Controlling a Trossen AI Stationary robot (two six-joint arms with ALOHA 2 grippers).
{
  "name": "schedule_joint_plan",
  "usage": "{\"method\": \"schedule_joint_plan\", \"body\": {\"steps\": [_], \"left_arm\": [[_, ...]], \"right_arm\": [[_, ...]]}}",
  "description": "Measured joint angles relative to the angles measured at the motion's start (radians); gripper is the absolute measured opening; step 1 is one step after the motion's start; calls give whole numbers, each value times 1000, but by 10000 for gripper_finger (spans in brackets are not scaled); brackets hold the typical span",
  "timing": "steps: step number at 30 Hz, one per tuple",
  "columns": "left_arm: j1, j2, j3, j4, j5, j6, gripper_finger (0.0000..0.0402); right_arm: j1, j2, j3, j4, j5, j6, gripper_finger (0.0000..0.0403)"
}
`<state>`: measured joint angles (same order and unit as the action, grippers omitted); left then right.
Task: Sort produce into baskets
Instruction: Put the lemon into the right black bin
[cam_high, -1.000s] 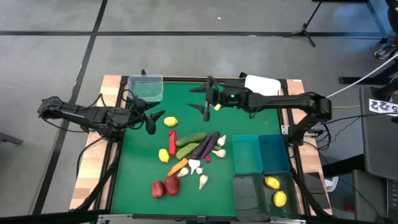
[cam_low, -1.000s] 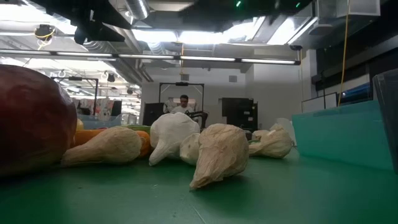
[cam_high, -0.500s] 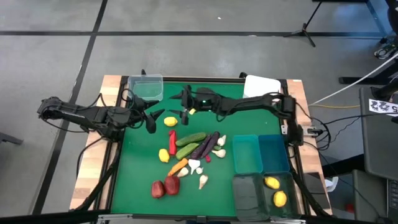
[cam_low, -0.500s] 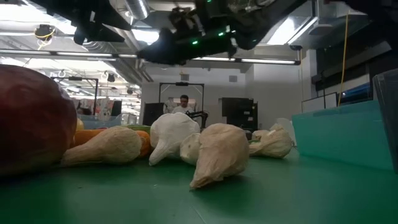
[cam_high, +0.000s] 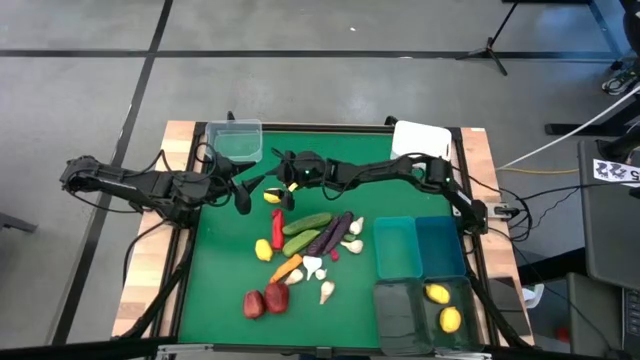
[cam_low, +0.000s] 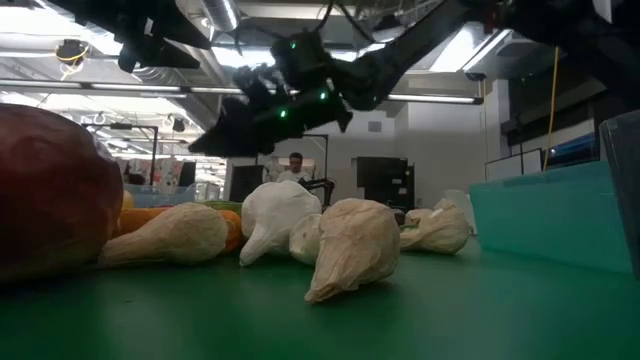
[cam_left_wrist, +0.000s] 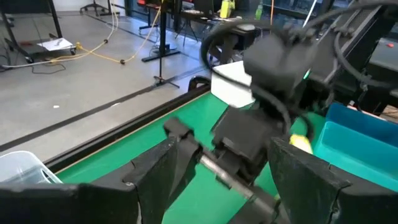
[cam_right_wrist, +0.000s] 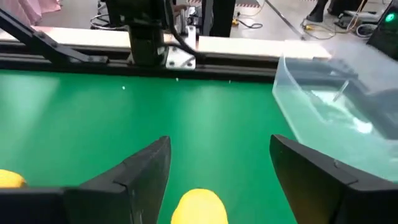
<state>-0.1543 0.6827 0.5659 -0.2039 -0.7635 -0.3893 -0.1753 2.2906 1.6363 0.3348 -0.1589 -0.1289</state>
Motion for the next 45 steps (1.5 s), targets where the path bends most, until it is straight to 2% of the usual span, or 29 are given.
{"method": "schedule_joint_plan", "body": {"steps": [13,31,34,41,45], "left_arm": [[0,0,0,0,0,-2,247],[0,1,0,1,0,-5,247],[0,1,0,1,0,-5,247],[0,1,0,1,1,-5,247],[0,1,0,0,1,-5,247]], "right_arm": [[-2,99,0,71,-43,70,273],[-2,135,0,-3,-71,80,272],[-2,135,0,-23,-71,79,255],[-2,135,0,-40,-71,72,177],[-2,135,0,-39,-71,71,170]]}}
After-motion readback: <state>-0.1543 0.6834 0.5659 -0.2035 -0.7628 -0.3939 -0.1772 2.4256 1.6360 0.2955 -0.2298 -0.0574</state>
